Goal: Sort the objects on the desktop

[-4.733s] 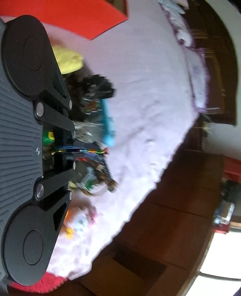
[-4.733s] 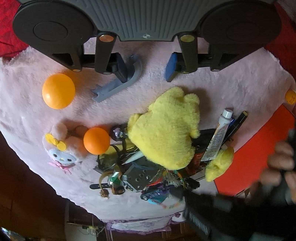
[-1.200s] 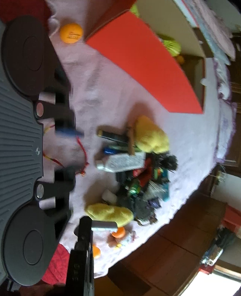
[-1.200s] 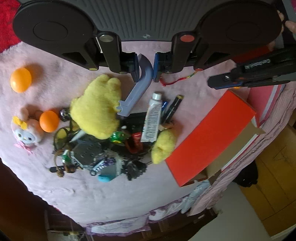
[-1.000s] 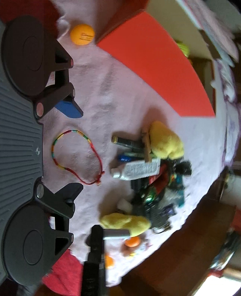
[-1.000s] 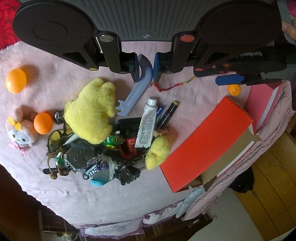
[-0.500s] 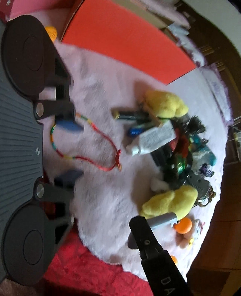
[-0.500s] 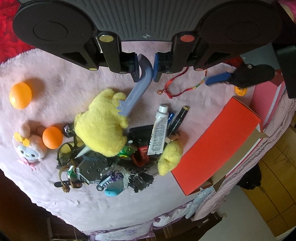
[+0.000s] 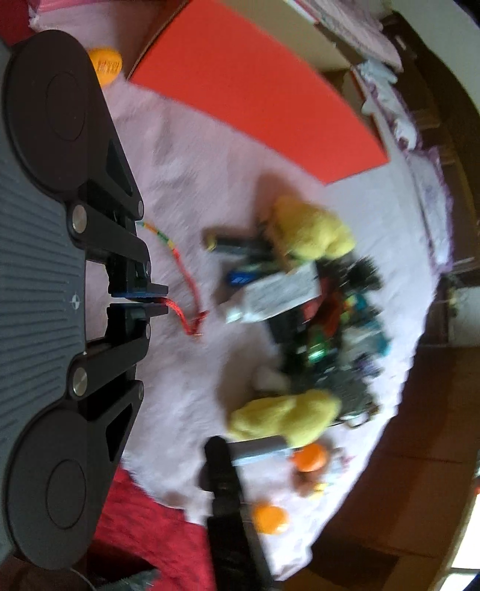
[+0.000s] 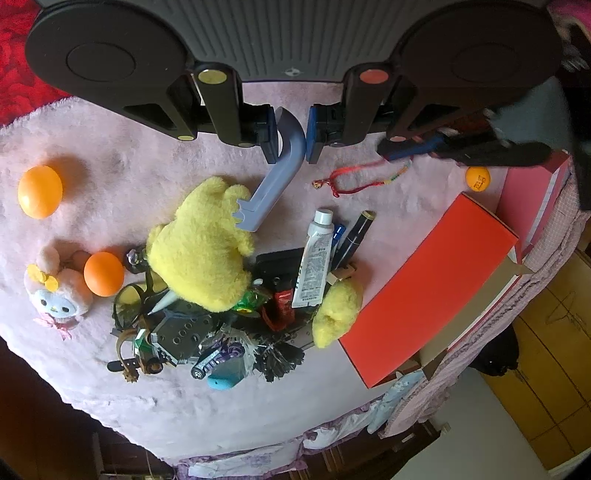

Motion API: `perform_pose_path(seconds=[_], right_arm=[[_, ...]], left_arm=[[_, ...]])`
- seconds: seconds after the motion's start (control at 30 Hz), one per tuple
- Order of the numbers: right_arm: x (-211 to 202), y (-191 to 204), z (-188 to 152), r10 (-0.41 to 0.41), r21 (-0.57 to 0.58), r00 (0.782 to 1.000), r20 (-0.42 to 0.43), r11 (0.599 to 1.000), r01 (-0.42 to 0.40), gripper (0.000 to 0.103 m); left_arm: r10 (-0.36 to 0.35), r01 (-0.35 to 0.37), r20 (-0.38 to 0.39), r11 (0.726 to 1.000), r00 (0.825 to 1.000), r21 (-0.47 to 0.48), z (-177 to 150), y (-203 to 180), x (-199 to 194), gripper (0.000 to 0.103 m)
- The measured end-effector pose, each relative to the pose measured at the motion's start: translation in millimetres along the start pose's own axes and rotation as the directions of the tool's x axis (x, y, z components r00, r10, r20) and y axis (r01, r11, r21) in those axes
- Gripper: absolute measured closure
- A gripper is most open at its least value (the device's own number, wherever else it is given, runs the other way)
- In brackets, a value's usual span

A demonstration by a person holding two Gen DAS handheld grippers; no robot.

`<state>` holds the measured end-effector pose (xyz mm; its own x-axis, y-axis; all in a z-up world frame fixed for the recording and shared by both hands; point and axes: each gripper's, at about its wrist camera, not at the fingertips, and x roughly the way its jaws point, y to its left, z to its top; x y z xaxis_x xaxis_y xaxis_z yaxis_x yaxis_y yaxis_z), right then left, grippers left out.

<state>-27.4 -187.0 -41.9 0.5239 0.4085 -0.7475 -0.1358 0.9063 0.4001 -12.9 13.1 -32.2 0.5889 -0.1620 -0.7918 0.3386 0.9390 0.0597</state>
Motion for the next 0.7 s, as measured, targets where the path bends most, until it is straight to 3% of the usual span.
perform_pose_path(seconds=[0.53,0.7], right_arm=[[-4.9,27.1,13.0,0.06,-0.113,0.998,0.013,0.992,-0.059,0.086],[-2.7,41.9,24.2,0.096,-0.165,0.995,0.017,0.982,-0.092,0.086]], left_arm=[[0.04,-0.023,0.12,0.99,0.992,-0.14,40.3,36.4,-51.7,0.098],[0.063,-0.046,0.082,0.981,0.995,-0.189,43.6,44.0,-44.0,0.098]])
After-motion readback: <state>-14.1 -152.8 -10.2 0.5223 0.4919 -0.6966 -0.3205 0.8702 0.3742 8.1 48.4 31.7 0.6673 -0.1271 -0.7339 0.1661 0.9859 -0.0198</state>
